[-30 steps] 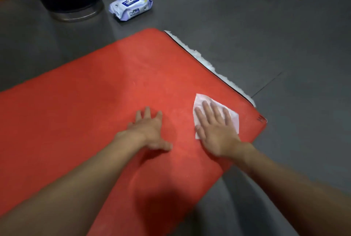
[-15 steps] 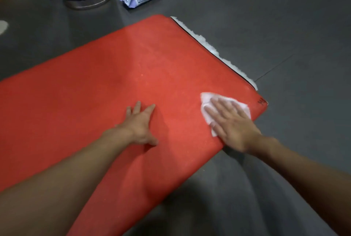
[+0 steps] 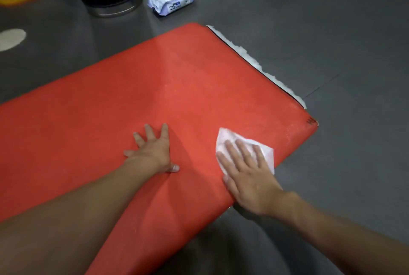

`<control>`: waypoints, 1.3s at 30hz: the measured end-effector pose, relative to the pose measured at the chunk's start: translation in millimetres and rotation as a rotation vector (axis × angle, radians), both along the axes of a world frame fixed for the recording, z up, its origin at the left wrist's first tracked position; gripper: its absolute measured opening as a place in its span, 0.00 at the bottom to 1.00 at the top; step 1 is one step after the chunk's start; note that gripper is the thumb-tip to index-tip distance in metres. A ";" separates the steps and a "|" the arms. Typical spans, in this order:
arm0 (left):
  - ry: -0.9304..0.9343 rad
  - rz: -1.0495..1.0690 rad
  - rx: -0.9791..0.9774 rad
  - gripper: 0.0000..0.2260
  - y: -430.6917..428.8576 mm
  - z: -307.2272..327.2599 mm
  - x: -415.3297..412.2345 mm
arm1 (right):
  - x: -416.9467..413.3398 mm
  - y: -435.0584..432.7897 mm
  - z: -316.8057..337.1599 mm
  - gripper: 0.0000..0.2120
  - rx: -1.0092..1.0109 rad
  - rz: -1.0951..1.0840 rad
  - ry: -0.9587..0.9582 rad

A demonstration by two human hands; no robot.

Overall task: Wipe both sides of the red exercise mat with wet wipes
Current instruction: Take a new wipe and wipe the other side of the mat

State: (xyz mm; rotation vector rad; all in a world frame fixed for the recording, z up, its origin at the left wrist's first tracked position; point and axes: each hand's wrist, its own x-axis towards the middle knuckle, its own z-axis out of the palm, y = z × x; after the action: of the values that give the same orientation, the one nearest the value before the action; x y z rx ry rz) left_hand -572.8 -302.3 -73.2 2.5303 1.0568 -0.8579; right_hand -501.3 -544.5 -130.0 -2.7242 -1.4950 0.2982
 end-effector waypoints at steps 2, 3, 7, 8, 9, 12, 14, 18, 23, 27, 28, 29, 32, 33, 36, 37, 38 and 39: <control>-0.014 0.000 0.010 0.60 6.9 -3.7 -2.2 | 23.9 -13.3 -3.9 0.26 -0.013 0.181 -0.080; -0.021 -0.002 0.003 0.61 11.8 -5.4 -3.1 | 40.5 -15.5 -2.4 0.27 -0.013 0.137 -0.109; -0.016 0.017 -0.042 0.63 17.6 -6.2 -5.0 | 24.9 7.0 -6.8 0.30 0.001 -0.201 -0.066; -0.012 0.018 -0.039 0.63 17.1 -5.9 -3.9 | 5.9 12.5 -6.7 0.29 0.012 -0.147 -0.049; -0.009 0.015 -0.038 0.63 16.7 -6.0 -2.8 | -7.2 12.2 -2.8 0.28 0.004 -0.027 -0.039; -0.023 0.016 -0.053 0.63 18.4 -7.9 -5.0 | 25.8 0.2 -0.4 0.26 -0.027 0.188 -0.116; -0.030 0.017 -0.057 0.63 18.3 -9.0 -6.4 | 47.6 5.8 -0.4 0.30 0.007 -0.046 -0.128; -0.040 0.020 -0.059 0.63 16.9 -9.7 -5.6 | -3.4 32.2 -7.1 0.29 -0.004 -0.085 -0.071; -0.042 0.021 -0.061 0.63 18.1 -9.9 -7.4 | 49.5 26.5 2.2 0.29 -0.016 0.018 -0.126; -0.047 0.034 -0.057 0.63 17.8 -10.0 -5.2 | 13.5 54.7 -6.2 0.32 -0.041 -0.119 -0.059; -0.044 0.034 -0.054 0.63 17.8 -9.9 -4.9 | 6.3 52.7 -4.0 0.31 -0.048 0.005 -0.037; -0.045 0.036 -0.055 0.63 17.9 -10.4 -4.9 | 12.1 47.2 -4.2 0.29 -0.042 0.114 -0.053; -0.048 0.047 -0.062 0.63 18.1 -11.4 -5.2 | 54.0 46.6 4.5 0.31 -0.038 0.022 -0.065; -0.050 0.049 -0.062 0.63 17.7 -11.5 -4.4 | 56.1 50.4 3.9 0.34 -0.052 -0.088 -0.058; -0.050 0.057 -0.062 0.64 16.7 -11.3 -3.3 | 18.9 66.5 -3.2 0.34 -0.049 -0.061 -0.035; -0.049 0.057 -0.061 0.63 16.9 -12.1 -2.7 | 9.9 64.5 -1.8 0.31 -0.048 0.051 -0.012; -0.050 0.061 -0.062 0.63 17.6 -12.1 -2.6 | 14.6 59.8 0.1 0.29 -0.043 0.157 -0.009; -0.054 0.064 -0.065 0.63 17.6 -11.7 -3.2 | 29.7 55.9 -0.7 0.28 -0.030 0.215 -0.055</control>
State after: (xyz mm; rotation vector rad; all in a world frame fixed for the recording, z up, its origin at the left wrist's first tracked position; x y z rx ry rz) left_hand -576.0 -284.7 -84.9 2.4385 1.0689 -0.7888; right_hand -471.6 -488.6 -130.7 -2.6160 -1.8172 0.2531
